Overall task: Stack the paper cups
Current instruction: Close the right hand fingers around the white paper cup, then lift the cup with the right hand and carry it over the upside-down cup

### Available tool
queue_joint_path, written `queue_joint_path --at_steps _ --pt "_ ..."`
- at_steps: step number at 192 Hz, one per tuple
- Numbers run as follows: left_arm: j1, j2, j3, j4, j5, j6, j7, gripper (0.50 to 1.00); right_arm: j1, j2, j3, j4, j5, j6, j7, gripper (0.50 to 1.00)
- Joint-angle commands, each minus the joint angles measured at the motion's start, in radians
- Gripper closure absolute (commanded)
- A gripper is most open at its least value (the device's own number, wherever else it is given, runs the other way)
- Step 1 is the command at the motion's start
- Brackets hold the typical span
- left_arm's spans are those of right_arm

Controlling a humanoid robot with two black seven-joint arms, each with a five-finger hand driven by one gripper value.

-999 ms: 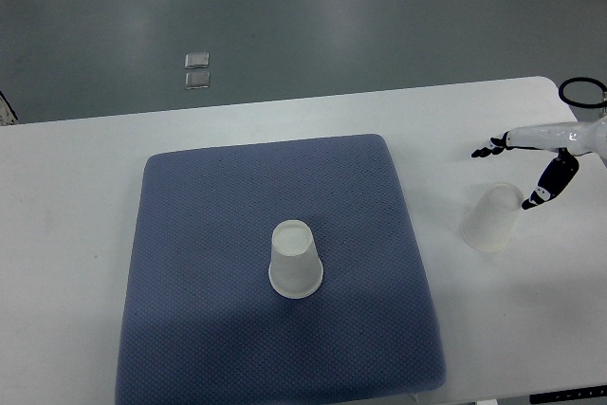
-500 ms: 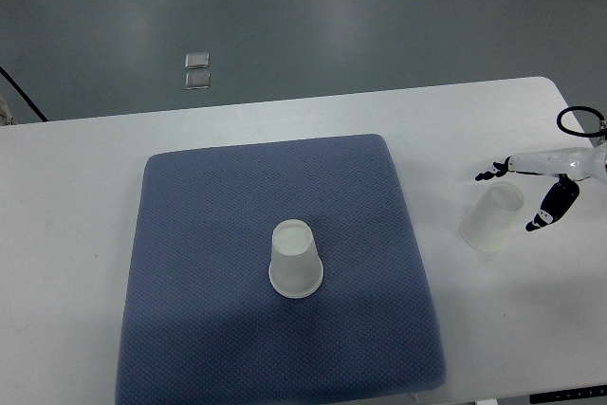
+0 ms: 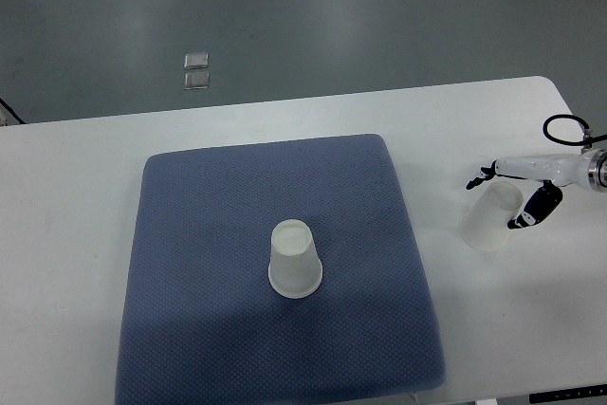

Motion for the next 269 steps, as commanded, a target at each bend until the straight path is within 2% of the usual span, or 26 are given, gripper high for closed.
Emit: queue_joint_path --at_steps 1,43,80,110,133,158,185,228,269 --pt "0.000 0.000 0.000 0.000 0.000 0.000 0.000 0.500 -0.002 -0.001 0.000 -0.002 -0.006 0.000 0.000 0.662" --pt "0.000 0.000 0.000 0.000 0.000 0.000 0.000 0.500 0.000 -0.001 -0.006 -0.002 -0.006 0.000 0.000 0.705" --pt "0.000 0.000 0.000 0.000 0.000 0.000 0.000 0.500 0.000 -0.001 -0.006 -0.002 -0.006 0.001 0.002 0.773" --pt "0.000 0.000 0.000 0.000 0.000 0.000 0.000 0.500 0.005 -0.002 -0.006 -0.002 -0.003 0.000 0.003 0.775" --pt "0.000 0.000 0.000 0.000 0.000 0.000 0.000 0.500 0.015 -0.002 -0.005 -0.002 0.000 0.000 0.011 0.797" --pt "0.000 0.000 0.000 0.000 0.000 0.000 0.000 0.500 0.075 -0.007 0.001 0.000 0.011 0.013 0.052 0.799" --pt "0.000 0.000 0.000 0.000 0.000 0.000 0.000 0.500 0.155 -0.013 0.003 0.017 0.014 0.052 0.135 0.797" --pt "0.000 0.000 0.000 0.000 0.000 0.000 0.000 0.500 0.273 -0.001 0.004 0.115 0.014 0.136 0.245 0.797" --pt "0.000 0.000 0.000 0.000 0.000 0.000 0.000 0.500 0.379 0.064 0.006 0.213 0.014 0.179 0.272 0.797"
